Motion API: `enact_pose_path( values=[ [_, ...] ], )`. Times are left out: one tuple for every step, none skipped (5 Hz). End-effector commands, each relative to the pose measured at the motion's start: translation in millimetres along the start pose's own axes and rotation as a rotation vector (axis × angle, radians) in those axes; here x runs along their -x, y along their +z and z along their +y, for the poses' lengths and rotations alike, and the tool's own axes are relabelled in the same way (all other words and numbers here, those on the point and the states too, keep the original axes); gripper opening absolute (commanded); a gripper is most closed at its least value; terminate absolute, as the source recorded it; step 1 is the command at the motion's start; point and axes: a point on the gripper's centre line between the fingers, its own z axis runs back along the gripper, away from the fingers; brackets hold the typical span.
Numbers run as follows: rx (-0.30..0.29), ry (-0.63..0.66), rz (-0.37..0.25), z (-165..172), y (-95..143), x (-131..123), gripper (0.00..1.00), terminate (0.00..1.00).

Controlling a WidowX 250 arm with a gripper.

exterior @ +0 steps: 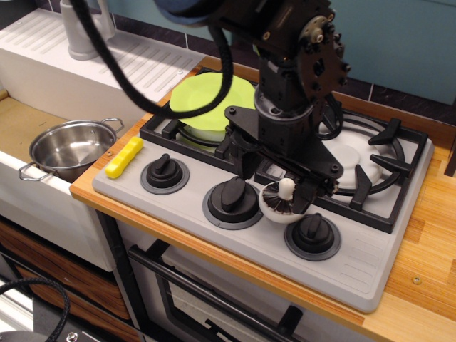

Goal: Put mushroom on plate and fry in pot or pan in sink

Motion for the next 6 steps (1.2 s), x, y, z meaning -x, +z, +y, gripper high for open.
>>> enact_pose_path(
  values=[
    [0.0,0.0,0.0,0,0,0,1.0,0.0],
    [-0.001,-0.028,0.003,1,-8,-3,1.0,0.0],
    [0.002,-0.036,-0.01,1,-19,-5,1.0,0.0],
    [-0.001,-0.043,-0.022,1,-27,-5,1.0,0.0],
    [0.003,-0.042,-0.023,2,-29,-5,1.0,0.0],
    [0.002,-0.042,0.011,3,-30,-7,0.0,0.0]
  ],
)
